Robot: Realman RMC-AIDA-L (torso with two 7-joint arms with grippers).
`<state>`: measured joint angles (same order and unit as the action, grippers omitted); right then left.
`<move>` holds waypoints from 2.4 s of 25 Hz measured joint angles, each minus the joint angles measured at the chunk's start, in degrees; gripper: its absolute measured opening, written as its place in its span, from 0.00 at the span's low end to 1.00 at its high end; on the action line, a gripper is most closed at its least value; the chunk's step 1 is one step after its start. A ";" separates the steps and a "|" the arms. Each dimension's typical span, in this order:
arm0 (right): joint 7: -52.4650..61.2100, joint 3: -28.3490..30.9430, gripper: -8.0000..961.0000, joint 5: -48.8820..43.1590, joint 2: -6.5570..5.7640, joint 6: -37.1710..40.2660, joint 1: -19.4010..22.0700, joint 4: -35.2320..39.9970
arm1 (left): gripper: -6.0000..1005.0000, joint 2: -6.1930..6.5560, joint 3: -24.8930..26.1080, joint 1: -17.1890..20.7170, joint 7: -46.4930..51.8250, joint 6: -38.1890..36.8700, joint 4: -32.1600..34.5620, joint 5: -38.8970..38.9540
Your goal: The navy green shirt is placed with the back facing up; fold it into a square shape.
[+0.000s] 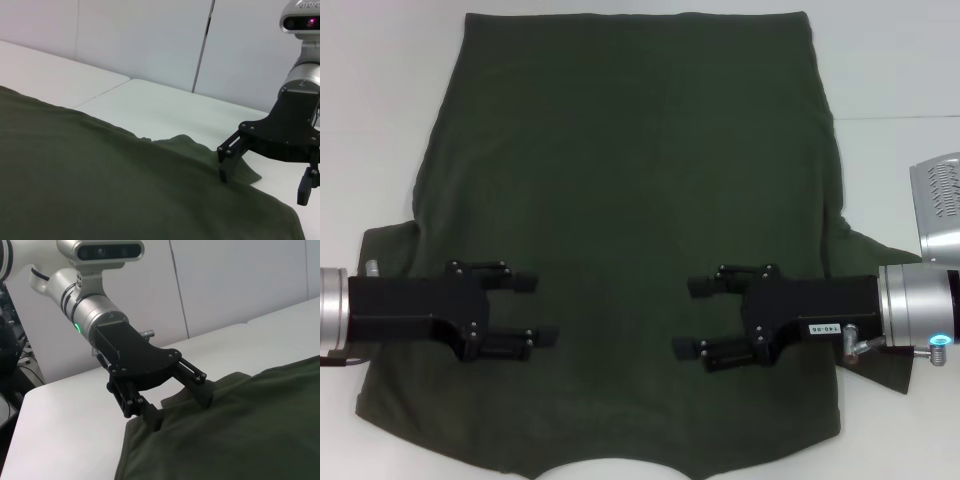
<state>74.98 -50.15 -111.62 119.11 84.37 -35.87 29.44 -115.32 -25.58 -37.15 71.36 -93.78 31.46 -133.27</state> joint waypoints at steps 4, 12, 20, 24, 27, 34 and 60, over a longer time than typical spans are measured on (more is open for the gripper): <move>0.07 -0.03 0.97 0.00 0.06 -0.02 -0.09 0.00 | 0.81 0.01 0.00 -0.02 0.01 0.48 0.00 -0.18; 0.02 -0.03 0.97 0.00 0.06 -0.02 -0.30 0.00 | 0.81 0.01 0.00 -0.02 0.00 0.57 0.00 -0.24; 0.17 -0.03 0.96 0.00 0.13 -0.09 -0.53 0.00 | 0.81 0.68 0.86 0.56 2.17 0.85 4.76 -1.19; 0.43 -0.03 0.96 0.00 0.15 -0.24 -0.81 0.00 | 0.81 2.34 1.61 1.48 4.47 2.08 9.86 -3.55; 0.45 -0.03 0.96 0.01 0.22 -0.74 -1.07 0.00 | 0.81 3.11 2.48 1.67 5.17 4.06 12.44 -6.67; 0.57 -0.11 0.96 0.38 0.43 -1.80 -1.76 -0.49 | 0.81 3.40 2.42 1.15 7.11 9.79 16.64 -14.17; 1.45 -0.12 0.96 0.42 0.59 -2.80 -3.10 -1.49 | 0.79 3.68 -3.79 -2.04 21.08 17.89 14.31 -23.16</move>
<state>76.43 -50.28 -111.20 119.70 81.57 -38.96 27.95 -111.63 -29.37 -39.19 92.44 -75.89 45.78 -156.43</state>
